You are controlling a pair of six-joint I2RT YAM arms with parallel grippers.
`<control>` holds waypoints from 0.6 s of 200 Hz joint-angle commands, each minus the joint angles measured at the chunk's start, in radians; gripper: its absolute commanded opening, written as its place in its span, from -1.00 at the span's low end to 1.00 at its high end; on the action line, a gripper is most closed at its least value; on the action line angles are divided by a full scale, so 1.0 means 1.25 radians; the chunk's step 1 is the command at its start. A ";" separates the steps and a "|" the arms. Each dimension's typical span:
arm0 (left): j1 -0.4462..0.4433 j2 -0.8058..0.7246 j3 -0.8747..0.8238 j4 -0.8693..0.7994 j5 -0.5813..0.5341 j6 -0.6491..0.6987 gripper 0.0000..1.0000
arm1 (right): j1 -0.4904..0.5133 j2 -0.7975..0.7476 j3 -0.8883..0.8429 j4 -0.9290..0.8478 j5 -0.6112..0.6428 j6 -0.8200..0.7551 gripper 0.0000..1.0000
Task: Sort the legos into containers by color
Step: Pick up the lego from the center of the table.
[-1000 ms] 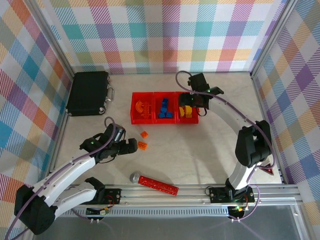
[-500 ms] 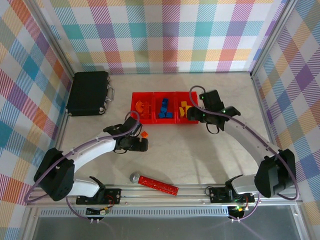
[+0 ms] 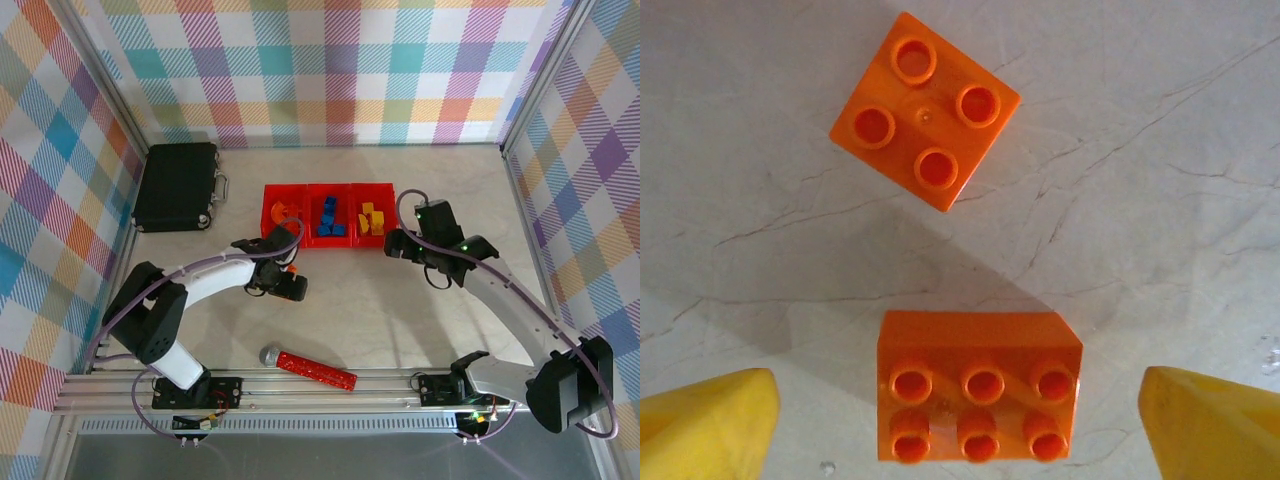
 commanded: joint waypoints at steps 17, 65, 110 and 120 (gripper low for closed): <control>-0.005 0.046 0.034 -0.002 0.004 0.019 0.69 | -0.005 -0.030 -0.005 -0.019 0.030 0.003 0.77; -0.005 0.066 0.041 0.001 0.005 0.018 0.48 | -0.005 -0.029 -0.011 -0.021 0.032 0.004 0.78; -0.005 0.110 0.072 -0.025 0.005 0.023 0.20 | -0.005 -0.016 -0.009 -0.018 0.026 0.002 0.78; -0.005 0.116 0.077 -0.027 0.009 0.024 0.11 | -0.005 -0.016 -0.009 -0.018 0.027 0.001 0.78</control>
